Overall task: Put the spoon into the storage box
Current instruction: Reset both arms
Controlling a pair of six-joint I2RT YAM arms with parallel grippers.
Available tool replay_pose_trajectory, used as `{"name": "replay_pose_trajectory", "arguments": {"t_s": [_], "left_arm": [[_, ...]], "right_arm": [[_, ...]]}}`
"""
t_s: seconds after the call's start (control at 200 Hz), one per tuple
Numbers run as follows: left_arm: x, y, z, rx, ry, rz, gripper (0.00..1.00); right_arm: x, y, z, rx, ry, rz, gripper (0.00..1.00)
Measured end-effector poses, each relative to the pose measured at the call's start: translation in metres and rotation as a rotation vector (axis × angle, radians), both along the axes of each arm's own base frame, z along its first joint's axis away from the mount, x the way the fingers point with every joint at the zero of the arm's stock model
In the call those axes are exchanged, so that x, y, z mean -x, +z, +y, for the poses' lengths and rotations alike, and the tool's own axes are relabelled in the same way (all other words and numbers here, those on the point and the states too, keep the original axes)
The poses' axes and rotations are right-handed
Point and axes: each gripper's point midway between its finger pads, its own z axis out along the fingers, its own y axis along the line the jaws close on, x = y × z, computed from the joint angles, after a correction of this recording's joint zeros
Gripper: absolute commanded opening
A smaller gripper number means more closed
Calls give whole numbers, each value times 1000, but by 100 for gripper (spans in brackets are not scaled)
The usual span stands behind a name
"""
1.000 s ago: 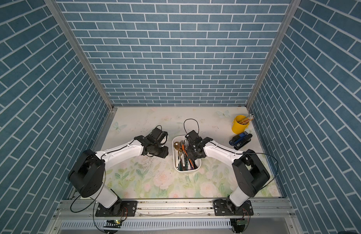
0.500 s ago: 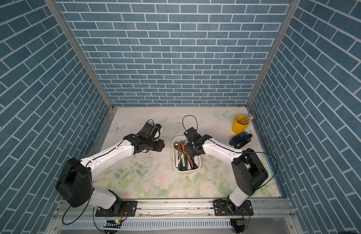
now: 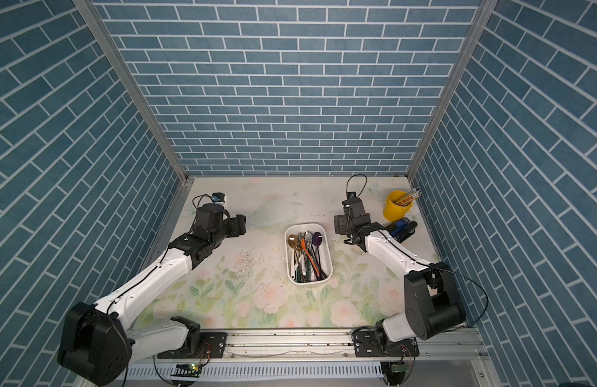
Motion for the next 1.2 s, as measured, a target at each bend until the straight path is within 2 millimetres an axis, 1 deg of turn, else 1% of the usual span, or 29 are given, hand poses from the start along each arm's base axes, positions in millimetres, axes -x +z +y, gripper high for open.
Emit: {"name": "replay_pose_trajectory", "arguments": {"t_s": [0.045, 0.11, 0.13, 0.15, 0.24, 0.3, 0.335, 0.39, 0.49, 0.53, 0.605, 0.68, 0.745, 0.825, 0.905, 0.955, 1.075, 1.11, 1.165, 1.2], "left_arm": [[-4, -8, 15, -34, 45, -12, 100], [-5, -20, 33, -81, 105, -33, 100], [-5, -23, 39, -96, 120, -39, 100], [-5, -28, 44, -115, 135, -48, 100], [-3, -44, 61, -195, 179, -83, 100], [-2, -53, 70, -249, 200, -106, 100], [-3, -58, 74, -271, 211, -114, 100], [-6, -61, 79, -297, 229, -129, 99], [-15, -60, 85, -323, 247, -179, 100], [-19, -59, 85, -332, 249, -195, 100], [-22, -60, 86, -345, 248, -231, 100], [-14, -67, 92, -356, 259, -257, 100], [-8, -73, 104, -354, 285, -259, 100], [-4, -73, 120, -332, 327, -284, 100], [2, -68, 130, -302, 356, -324, 100], [4, -66, 132, -288, 361, -344, 100], [5, -61, 128, -260, 340, -385, 100], [6, -58, 128, -252, 339, -406, 100], [9, -59, 128, -246, 338, -416, 100], [10, -59, 127, -244, 337, -421, 100]], "right_arm": [[-6, -7, -18, 44, -26, -26, 95], [-14, -16, -37, 63, -55, -59, 95], [-16, -19, -45, 59, -65, -70, 99], [-18, -22, -53, 53, -81, -80, 100], [-23, -34, -85, 13, -134, -124, 100], [-29, -38, -97, 3, -149, -131, 100], [-33, -38, -96, -2, -138, -140, 100], [-38, -36, -91, -4, -104, -163, 100], [-38, -34, -85, -3, -62, -195, 100], [-33, -36, -84, -1, -49, -204, 100], [-16, -46, -87, -3, -39, -224, 100], [2, -58, -89, -13, -23, -238, 100], [8, -61, -86, -26, 6, -251, 100], [4, -51, -83, -45, 28, -300, 100], [-1, -39, -79, -54, 48, -353, 100], [-3, -34, -78, -60, 58, -372, 100], [-4, -27, -76, -65, 66, -408, 100], [-1, -25, -77, -64, 63, -432, 100], [12, -23, -78, -64, 63, -485, 100], [24, -29, -79, -65, 63, -485, 100]]}}
